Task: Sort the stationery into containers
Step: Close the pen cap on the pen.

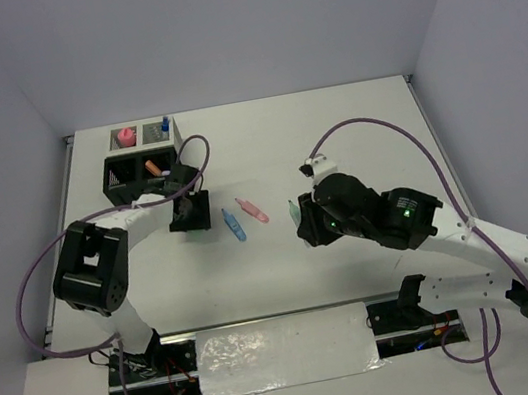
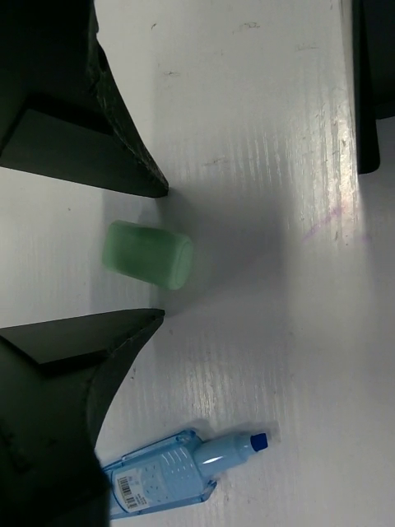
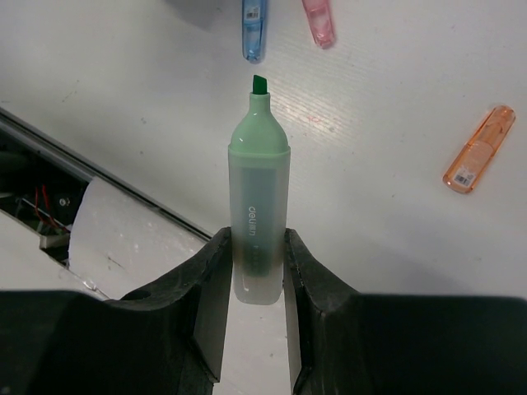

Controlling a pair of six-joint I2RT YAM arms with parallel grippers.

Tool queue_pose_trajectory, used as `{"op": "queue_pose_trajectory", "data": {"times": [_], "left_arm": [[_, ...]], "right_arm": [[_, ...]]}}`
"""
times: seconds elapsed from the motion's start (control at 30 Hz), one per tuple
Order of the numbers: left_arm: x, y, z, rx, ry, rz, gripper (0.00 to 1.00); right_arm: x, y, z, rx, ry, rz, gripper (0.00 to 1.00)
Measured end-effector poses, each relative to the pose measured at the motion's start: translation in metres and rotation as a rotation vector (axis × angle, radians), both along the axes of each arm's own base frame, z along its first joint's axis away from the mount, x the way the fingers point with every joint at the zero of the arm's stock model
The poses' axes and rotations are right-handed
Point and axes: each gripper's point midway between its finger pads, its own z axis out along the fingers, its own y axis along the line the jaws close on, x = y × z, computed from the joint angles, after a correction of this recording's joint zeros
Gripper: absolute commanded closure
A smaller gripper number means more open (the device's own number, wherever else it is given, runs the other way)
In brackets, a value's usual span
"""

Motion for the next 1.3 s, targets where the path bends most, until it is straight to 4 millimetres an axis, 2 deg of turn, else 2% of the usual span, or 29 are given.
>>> {"op": "queue_pose_trajectory", "data": {"times": [0.1,0.2,0.33,0.37,0.43,0.47,0.53,0.57,0.6,0.7,0.8,0.87,0.93,1.03,1.07,1.13,1.2,1.27,1.3], "left_arm": [[0.002,0.000,0.000,0.001,-0.001,-0.001,0.34],[0.004,-0.001,0.000,0.001,-0.005,-0.001,0.42],[0.005,0.000,0.000,0.002,-0.010,0.002,0.42],[0.006,0.000,0.000,0.002,-0.011,0.002,0.45],[0.006,0.000,0.000,0.003,-0.012,-0.001,0.60],[0.007,0.000,0.000,0.005,-0.014,-0.007,0.71],[0.007,-0.001,0.001,0.002,-0.016,-0.015,0.79],[0.008,-0.001,0.001,0.003,-0.016,-0.017,0.88],[0.007,-0.002,0.001,0.000,-0.015,-0.016,0.93],[0.005,-0.006,0.004,-0.032,-0.004,-0.024,1.00],[0.000,-0.022,0.023,-0.130,-0.006,-0.046,1.00],[0.003,-0.041,0.057,-0.237,-0.058,-0.072,1.00],[0.010,-0.064,0.110,-0.378,-0.159,-0.111,1.00],[0.019,-0.100,0.223,-0.652,-0.398,-0.196,1.00],[0.016,-0.112,0.271,-0.771,-0.504,-0.242,1.00],[0.000,-0.125,0.348,-0.966,-0.654,-0.319,0.99],[-0.022,-0.133,0.411,-1.142,-0.758,-0.396,0.99],[-0.043,-0.139,0.459,-1.292,-0.831,-0.482,0.99],[-0.054,-0.142,0.477,-1.360,-0.844,-0.524,0.99]], "right_arm": [[0.000,0.000,0.001,0.004,-0.003,0.000,0.83],[-0.001,-0.002,0.005,0.016,-0.010,0.000,0.83],[-0.003,-0.004,0.011,0.039,-0.020,-0.003,0.83],[-0.003,-0.004,0.012,0.045,-0.022,-0.004,0.83],[-0.003,-0.004,0.014,0.054,-0.026,-0.005,0.84],[-0.003,-0.004,0.015,0.056,-0.027,-0.004,0.84],[-0.004,-0.003,0.015,0.059,-0.025,-0.001,0.84],[-0.004,-0.003,0.015,0.061,-0.024,0.001,0.84],[-0.004,-0.002,0.015,0.064,-0.025,0.004,0.84],[-0.007,-0.001,0.013,0.075,-0.020,0.017,0.84],[-0.009,0.003,0.016,0.099,-0.015,0.037,0.84],[-0.010,0.007,0.020,0.125,-0.017,0.049,0.84],[-0.010,0.012,0.025,0.160,-0.015,0.065,0.84],[-0.011,0.026,0.040,0.246,-0.018,0.105,0.84],[-0.013,0.033,0.050,0.294,-0.024,0.130,0.84],[-0.016,0.044,0.072,0.390,-0.050,0.173,0.84],[-0.020,0.054,0.096,0.482,-0.086,0.223,0.84],[-0.024,0.062,0.117,0.548,-0.116,0.272,0.84],[-0.026,0.067,0.128,0.577,-0.130,0.303,0.84]]}}
